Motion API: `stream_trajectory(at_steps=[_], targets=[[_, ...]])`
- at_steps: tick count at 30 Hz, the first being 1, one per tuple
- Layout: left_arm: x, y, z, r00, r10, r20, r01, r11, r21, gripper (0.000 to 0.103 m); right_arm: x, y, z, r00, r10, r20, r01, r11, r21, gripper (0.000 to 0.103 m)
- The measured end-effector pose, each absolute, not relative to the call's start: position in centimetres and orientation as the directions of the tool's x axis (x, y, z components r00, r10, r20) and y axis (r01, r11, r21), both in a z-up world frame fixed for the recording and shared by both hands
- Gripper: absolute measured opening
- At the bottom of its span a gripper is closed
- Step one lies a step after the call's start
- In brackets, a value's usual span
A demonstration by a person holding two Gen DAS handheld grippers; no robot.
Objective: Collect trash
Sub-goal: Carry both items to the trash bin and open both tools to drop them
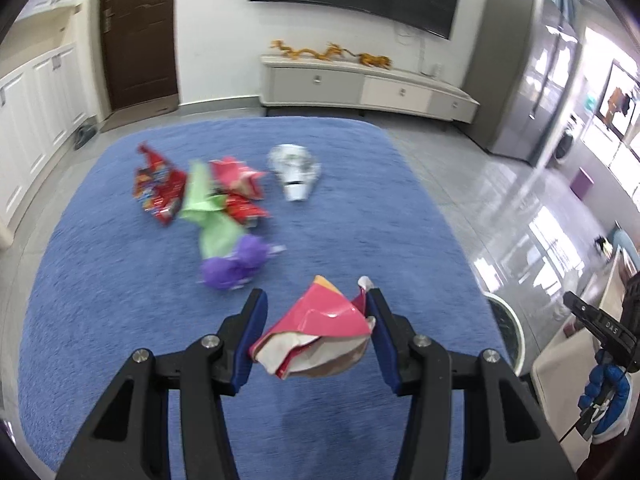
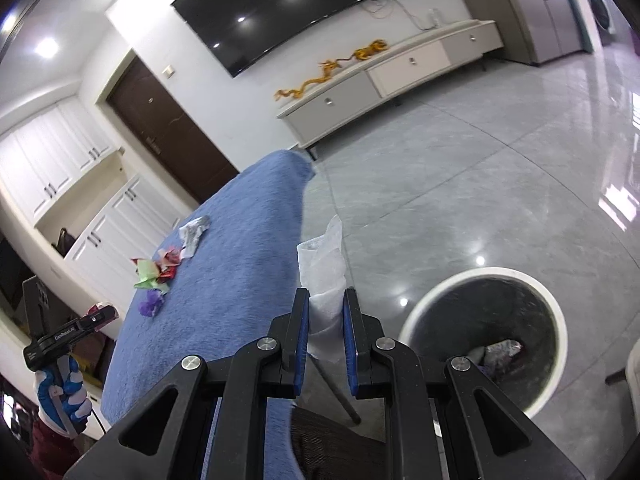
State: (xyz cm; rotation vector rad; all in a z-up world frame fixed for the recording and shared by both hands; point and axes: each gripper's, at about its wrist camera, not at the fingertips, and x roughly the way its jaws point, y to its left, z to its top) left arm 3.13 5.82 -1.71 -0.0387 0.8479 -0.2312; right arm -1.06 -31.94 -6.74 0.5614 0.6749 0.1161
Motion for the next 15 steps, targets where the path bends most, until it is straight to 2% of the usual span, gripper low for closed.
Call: stream_trajectory(at_steps=[15], targets=[[4.0, -13.5, -2.0, 0.510, -0.387, -0.768, 0.561, 0.827, -0.044, 0.050, -3.4, -36.6, -10.4, 0.765, 0.229, -0.601, 0.193, 0.810, 0.554, 0.016]])
